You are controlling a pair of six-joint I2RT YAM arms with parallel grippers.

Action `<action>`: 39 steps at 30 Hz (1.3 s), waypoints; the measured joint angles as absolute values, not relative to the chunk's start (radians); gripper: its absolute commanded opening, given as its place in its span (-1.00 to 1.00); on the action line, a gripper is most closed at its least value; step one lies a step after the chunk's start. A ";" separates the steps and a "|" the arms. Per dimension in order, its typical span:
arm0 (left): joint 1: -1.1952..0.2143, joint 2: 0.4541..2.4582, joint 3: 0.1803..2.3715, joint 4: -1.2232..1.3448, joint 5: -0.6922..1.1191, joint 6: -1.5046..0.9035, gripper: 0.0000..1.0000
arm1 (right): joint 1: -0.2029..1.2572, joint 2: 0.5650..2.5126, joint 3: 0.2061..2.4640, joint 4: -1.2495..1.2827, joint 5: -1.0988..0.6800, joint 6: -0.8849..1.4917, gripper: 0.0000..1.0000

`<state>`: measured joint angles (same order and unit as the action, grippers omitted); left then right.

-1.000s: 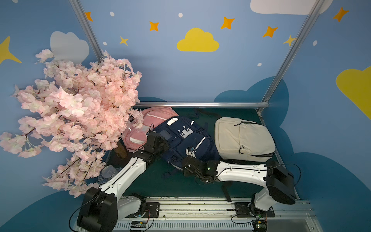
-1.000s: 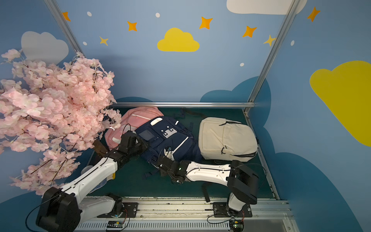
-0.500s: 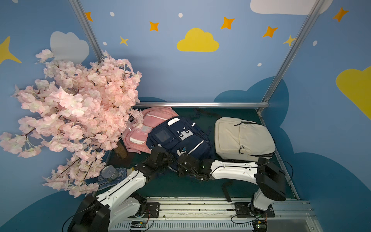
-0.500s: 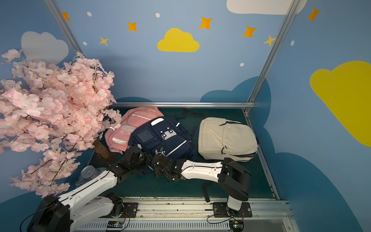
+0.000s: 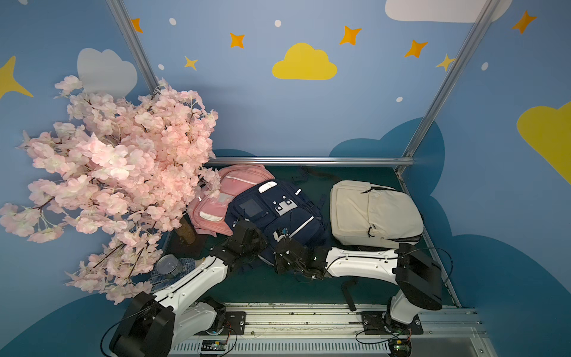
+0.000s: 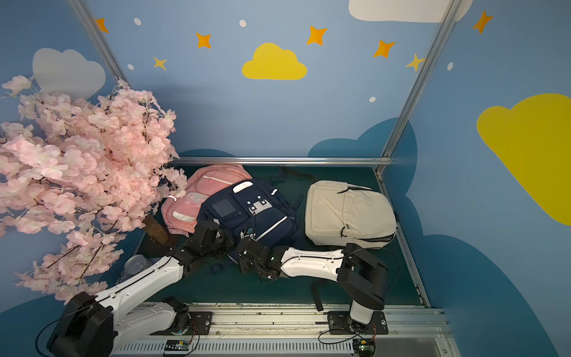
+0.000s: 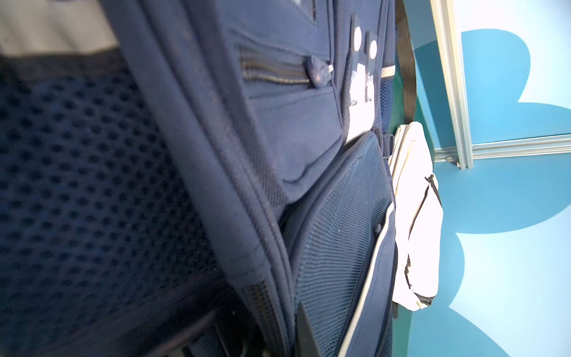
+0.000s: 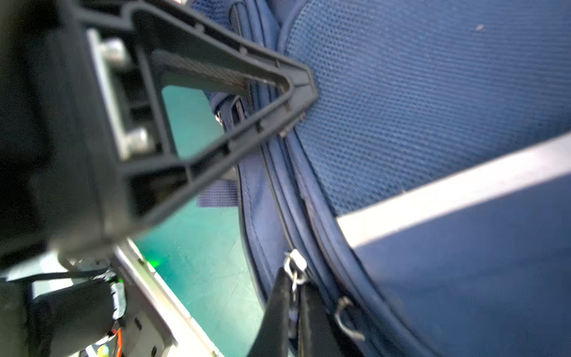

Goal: Zip up the backpack
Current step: Zip the zipper on the backpack.

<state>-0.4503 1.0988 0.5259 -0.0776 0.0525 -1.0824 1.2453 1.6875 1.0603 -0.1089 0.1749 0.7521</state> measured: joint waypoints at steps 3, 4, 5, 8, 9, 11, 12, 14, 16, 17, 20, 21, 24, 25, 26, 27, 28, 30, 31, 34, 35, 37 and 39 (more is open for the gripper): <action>-0.414 1.081 0.535 -0.093 0.099 -1.065 -0.95 | 1.245 1.630 1.018 -0.113 0.188 0.762 -1.00; -0.406 1.076 0.542 -0.101 0.112 -1.059 -0.94 | 1.246 1.605 0.998 -0.111 0.198 0.771 -1.00; -0.402 1.074 0.549 -0.105 0.122 -1.053 -0.94 | 1.248 1.586 0.979 -0.110 0.205 0.781 -1.00; -0.399 1.077 0.559 -0.106 0.141 -1.045 -0.86 | 1.248 1.548 0.940 -0.096 0.223 0.805 -1.00; -0.399 1.080 0.559 -0.105 0.144 -1.044 -0.81 | 1.248 1.546 0.938 -0.095 0.225 0.807 -1.00; -0.397 1.086 0.559 -0.106 0.150 -1.044 -0.61 | 1.248 1.546 0.939 -0.094 0.224 0.804 -1.00; -0.398 1.086 0.559 -0.107 0.150 -1.040 -0.48 | 1.248 1.547 0.944 -0.099 0.223 0.799 -1.00; -0.403 1.079 0.559 -0.115 0.125 -1.036 -0.19 | 1.248 1.554 0.968 -0.125 0.221 0.778 -1.00; -0.421 1.048 0.559 -0.134 0.083 -1.032 0.00 | 1.248 1.570 0.995 -0.143 0.215 0.758 -1.00; -0.437 1.024 0.556 -0.140 0.067 -1.035 0.04 | 1.248 1.580 1.011 -0.149 0.210 0.749 -1.00; -0.490 0.958 0.538 -0.142 0.036 -1.045 0.04 | 1.248 1.607 1.042 -0.152 0.192 0.722 -1.00; -0.501 0.949 0.532 -0.141 0.030 -1.048 -0.01 | 1.248 1.613 1.048 -0.150 0.186 0.715 -1.00; -0.524 0.954 0.492 -0.125 0.027 -1.070 -0.21 | 1.248 1.624 1.053 -0.141 0.165 0.695 -1.00; -0.528 0.962 0.478 -0.113 0.027 -1.079 -0.29 | 1.248 1.628 1.053 -0.141 0.159 0.692 -1.00; -0.532 0.971 0.470 -0.103 0.027 -1.087 -0.36 | 1.248 1.633 1.053 -0.142 0.154 0.690 -1.00; -0.533 0.979 0.468 -0.094 0.027 -1.093 -0.41 | 1.248 1.639 1.053 -0.142 0.152 0.687 -1.00; -0.536 0.990 0.467 -0.083 0.026 -1.100 -0.48 | 1.248 1.644 1.053 -0.144 0.149 0.685 -1.00; -0.538 1.007 0.468 -0.072 0.025 -1.108 -0.62 | 1.248 1.646 1.053 -0.150 0.149 0.681 -1.00; -0.538 1.015 0.470 -0.067 0.025 -1.113 -0.67 | 1.248 1.646 1.053 -0.155 0.149 0.680 -1.00; -0.532 1.037 0.493 -0.076 0.031 -1.113 -0.85 | 1.248 1.646 1.042 -0.157 0.159 0.681 -1.00; -0.527 1.047 0.506 -0.087 0.042 -1.109 -0.89 | 1.248 1.645 1.037 -0.156 0.162 0.681 -1.00; -0.509 1.060 0.527 -0.104 0.066 -1.095 -0.94 | 1.247 1.639 1.030 -0.153 0.177 0.691 -1.00; -0.485 1.058 0.535 -0.114 0.098 -1.082 -0.95 | 1.246 1.621 1.021 -0.155 0.194 0.720 -1.00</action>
<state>-0.4850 1.0584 0.5346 -0.1143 0.0982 -1.0824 1.2457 1.6215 1.0210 -0.1547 0.1936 0.7197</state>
